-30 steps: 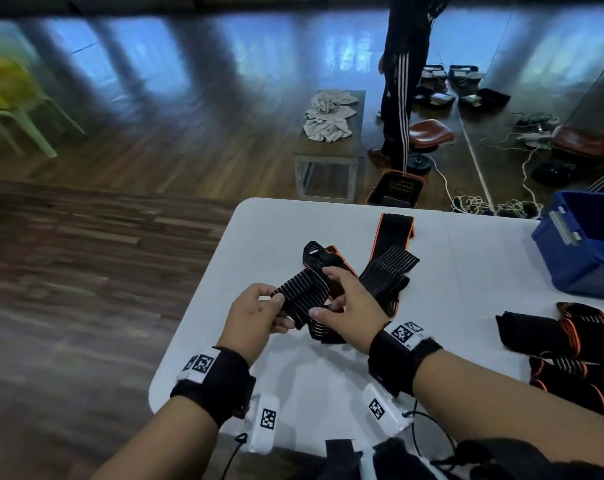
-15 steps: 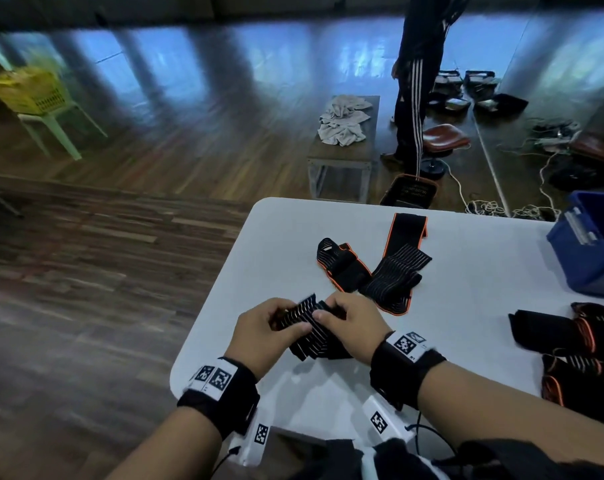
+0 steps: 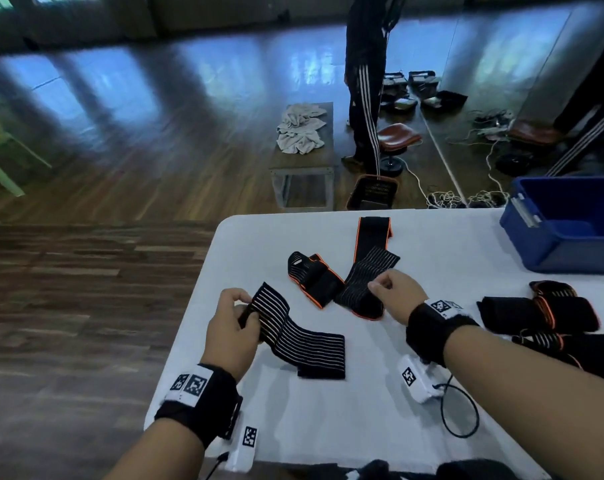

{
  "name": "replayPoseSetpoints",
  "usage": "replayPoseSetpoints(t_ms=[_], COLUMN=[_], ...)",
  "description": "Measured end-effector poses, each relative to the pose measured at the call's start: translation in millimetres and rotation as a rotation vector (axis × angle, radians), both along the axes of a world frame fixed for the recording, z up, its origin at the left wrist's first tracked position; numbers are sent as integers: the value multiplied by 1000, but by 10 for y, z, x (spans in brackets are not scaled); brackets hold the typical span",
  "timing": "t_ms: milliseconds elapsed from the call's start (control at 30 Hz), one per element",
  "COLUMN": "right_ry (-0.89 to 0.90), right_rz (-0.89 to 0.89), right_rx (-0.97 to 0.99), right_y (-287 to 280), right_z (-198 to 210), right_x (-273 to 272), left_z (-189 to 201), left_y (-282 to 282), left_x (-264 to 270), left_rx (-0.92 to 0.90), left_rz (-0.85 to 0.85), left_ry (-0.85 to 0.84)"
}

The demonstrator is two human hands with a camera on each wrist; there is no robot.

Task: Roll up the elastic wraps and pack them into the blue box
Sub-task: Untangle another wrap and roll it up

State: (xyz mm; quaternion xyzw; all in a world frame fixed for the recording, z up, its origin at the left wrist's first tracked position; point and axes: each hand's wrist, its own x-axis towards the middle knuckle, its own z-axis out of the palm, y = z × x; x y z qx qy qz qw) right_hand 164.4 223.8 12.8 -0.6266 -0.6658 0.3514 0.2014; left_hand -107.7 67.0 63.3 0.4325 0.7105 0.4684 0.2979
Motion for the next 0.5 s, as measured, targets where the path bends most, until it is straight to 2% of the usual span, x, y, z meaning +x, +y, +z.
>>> replayPoseSetpoints(t_ms=[267,500], right_ry=[-81,-298], right_rz=[-133,-156], right_rx=[-97,-241], right_y=[564,1086], right_z=[-153,-105], right_x=[170,33], left_z=[-82,-159], left_y=[164,260], left_x=[-109,-182], left_rx=[-76,-108], left_rz=[-47,-100], left_ry=[45,68])
